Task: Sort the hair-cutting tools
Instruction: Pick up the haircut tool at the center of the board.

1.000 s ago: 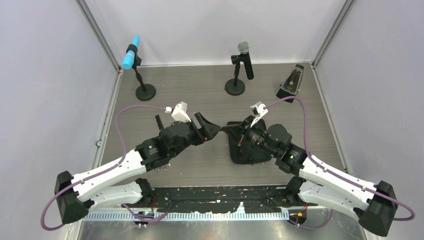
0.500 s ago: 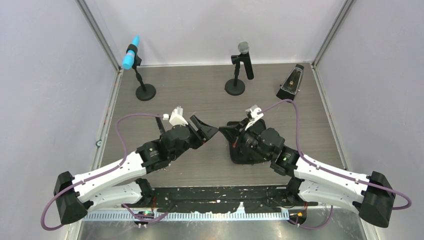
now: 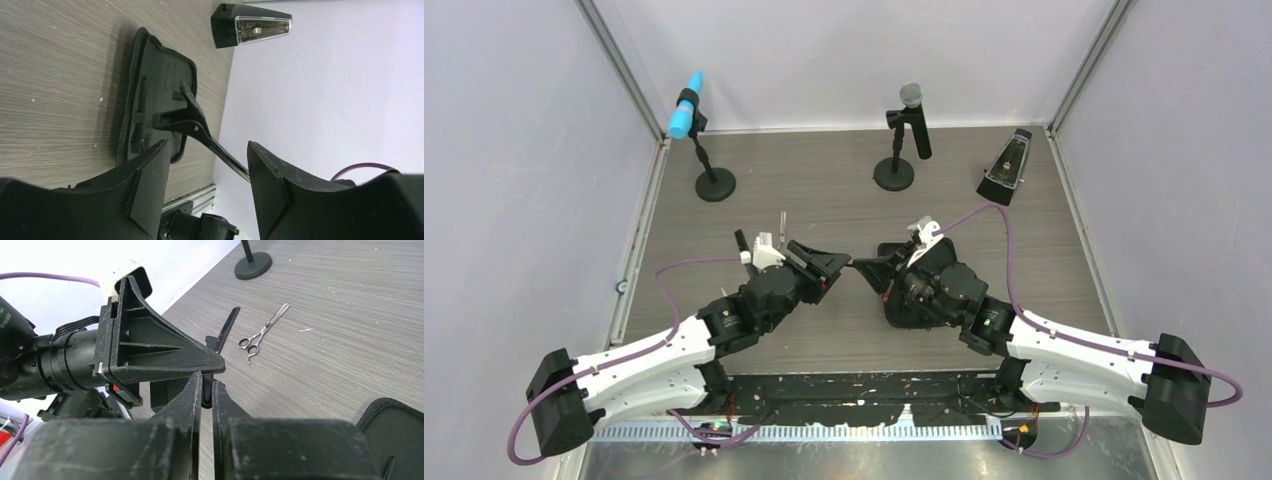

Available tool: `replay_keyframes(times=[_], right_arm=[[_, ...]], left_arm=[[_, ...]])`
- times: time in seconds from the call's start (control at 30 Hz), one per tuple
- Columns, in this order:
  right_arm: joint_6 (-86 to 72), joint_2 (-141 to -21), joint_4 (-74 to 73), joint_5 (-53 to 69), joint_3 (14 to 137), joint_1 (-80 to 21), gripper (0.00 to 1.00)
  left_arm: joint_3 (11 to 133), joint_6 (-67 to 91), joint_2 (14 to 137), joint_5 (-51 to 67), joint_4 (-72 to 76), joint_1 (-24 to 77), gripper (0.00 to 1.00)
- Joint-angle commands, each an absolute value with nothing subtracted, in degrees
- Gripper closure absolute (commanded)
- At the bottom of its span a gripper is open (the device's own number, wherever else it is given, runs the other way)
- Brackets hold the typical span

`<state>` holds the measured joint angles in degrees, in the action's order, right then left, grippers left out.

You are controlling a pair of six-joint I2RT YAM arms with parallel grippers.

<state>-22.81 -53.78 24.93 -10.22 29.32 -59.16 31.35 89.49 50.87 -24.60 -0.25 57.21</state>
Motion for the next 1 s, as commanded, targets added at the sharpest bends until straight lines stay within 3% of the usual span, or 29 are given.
replay_keyframes(times=[0.0,0.17,0.43,0.67,0.77,0.87,0.97], right_arm=[[-23.22,-53.85,29.96,-12.01,29.22,-59.47,0.95],[-23.42,-54.95,30.50,-11.50,29.35,-59.73,0.95],[-22.62,-56.75,30.94,-13.64,28.95,-60.40,0.95],[-22.33,-57.90,31.57,-14.59,28.74,-60.84,0.93],[-22.24,-57.68,31.31,-14.72,28.62,-60.97,0.89],[-22.62,-56.99,30.20,-15.43,28.52,-61.00,0.84],[-23.08,-55.75,27.43,-15.81,29.04,-61.00,0.65]], left_arm=[[31.52,92.54,51.22,-26.57,6.33,56.95,0.44],[31.86,93.43,52.73,-23.91,9.62,56.95,0.55],[32.85,94.04,53.40,-21.02,12.58,56.95,0.61],[32.57,94.56,54.30,-19.39,14.84,56.95,0.89],[31.35,95.21,53.93,-20.48,15.49,56.81,1.00],[30.20,94.88,53.06,-20.45,15.33,55.57,1.00],[29.76,90.76,52.33,-19.46,13.63,53.14,1.00]])
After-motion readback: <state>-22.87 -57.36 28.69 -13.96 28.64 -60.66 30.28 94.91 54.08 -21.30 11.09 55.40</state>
